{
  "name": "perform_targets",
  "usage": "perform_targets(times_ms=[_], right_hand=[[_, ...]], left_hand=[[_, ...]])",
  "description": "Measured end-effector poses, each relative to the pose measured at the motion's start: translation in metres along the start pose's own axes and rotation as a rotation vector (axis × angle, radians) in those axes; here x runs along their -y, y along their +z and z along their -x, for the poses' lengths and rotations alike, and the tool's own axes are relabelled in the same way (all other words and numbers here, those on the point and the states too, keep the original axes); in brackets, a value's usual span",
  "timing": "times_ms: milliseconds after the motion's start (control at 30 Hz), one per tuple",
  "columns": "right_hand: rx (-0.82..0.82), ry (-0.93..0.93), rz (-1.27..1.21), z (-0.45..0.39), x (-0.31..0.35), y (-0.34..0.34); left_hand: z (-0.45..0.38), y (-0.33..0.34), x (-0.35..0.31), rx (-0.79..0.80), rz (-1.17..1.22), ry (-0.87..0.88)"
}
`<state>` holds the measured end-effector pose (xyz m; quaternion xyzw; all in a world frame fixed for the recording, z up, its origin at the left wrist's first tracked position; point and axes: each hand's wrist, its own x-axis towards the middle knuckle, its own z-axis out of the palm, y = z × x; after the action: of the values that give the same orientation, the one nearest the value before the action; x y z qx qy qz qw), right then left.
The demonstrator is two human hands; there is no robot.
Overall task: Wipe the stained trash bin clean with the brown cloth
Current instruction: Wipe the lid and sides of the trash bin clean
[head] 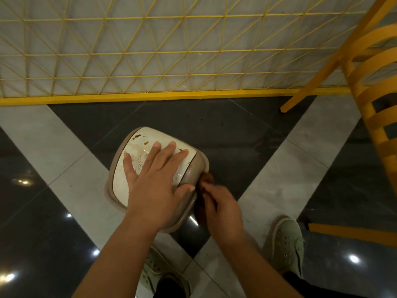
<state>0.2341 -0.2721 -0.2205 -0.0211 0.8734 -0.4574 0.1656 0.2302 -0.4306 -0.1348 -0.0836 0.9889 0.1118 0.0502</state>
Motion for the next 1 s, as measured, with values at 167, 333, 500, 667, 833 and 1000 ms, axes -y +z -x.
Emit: perform_targets(times_ms=[167,333,500,667,833,1000], right_hand=[[-0.085,-0.003,-0.037,-0.008,0.006,0.005],[-0.076,-0.012,0.107,-0.075,0.029,-0.012],[0.031,-0.038,0.128,-0.041,0.014,-0.015],[-0.043,-0.009,0.035,-0.041,0.022,-0.034],[-0.036,-0.172,0.022,-0.070,0.070,-0.045],[-0.043,-0.237,0.111,-0.065,0.080,-0.031]], left_hand=[[-0.001,0.002,0.002,-0.018,-0.005,-0.015],[-0.003,0.005,0.003,-0.026,-0.013,-0.027],[-0.012,0.007,-0.006,-0.090,-0.032,-0.098],[-0.011,0.008,-0.010,-0.077,-0.015,-0.123],[0.000,-0.007,0.027,-0.030,-0.021,-0.140],[-0.001,-0.009,0.033,0.045,-0.016,-0.155]])
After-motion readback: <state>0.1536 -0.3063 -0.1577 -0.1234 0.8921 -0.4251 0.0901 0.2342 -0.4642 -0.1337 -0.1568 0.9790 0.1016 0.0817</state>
